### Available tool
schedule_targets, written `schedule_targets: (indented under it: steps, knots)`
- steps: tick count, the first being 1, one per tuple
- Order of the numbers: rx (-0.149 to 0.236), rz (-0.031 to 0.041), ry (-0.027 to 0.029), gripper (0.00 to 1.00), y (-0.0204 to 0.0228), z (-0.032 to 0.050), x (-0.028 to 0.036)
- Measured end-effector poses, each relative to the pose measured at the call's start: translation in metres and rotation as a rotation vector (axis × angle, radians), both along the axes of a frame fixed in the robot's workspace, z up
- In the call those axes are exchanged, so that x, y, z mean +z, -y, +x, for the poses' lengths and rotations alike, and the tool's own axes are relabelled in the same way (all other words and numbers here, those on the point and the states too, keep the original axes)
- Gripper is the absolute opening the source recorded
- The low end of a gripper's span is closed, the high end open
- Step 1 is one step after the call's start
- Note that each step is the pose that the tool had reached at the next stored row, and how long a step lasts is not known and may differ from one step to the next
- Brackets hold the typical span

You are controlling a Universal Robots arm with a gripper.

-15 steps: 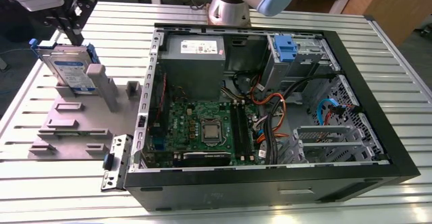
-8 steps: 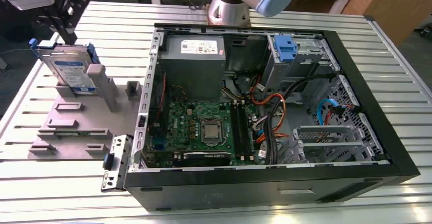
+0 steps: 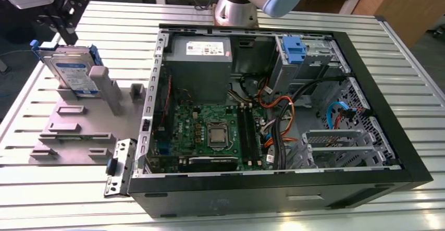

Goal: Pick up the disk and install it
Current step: 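Reach for the disk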

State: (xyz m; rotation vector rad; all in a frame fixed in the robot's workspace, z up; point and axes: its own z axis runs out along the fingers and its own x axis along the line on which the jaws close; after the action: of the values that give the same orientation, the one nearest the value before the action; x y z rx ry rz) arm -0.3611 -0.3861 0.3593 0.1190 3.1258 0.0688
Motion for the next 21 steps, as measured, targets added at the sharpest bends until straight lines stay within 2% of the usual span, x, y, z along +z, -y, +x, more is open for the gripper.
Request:
schedule_targets:
  steps: [7, 15, 21]
  knots:
    - [0.0, 0.0, 0.0001, 0.11, -0.0036, -0.0104, -0.0053]
    - [0.0, 0.0001, 0.0001, 0.11, -0.0066, -0.0139, -0.0123]
    - [0.001, 0.0001, 0.0002, 0.11, -0.0105, -0.0223, -0.0153]
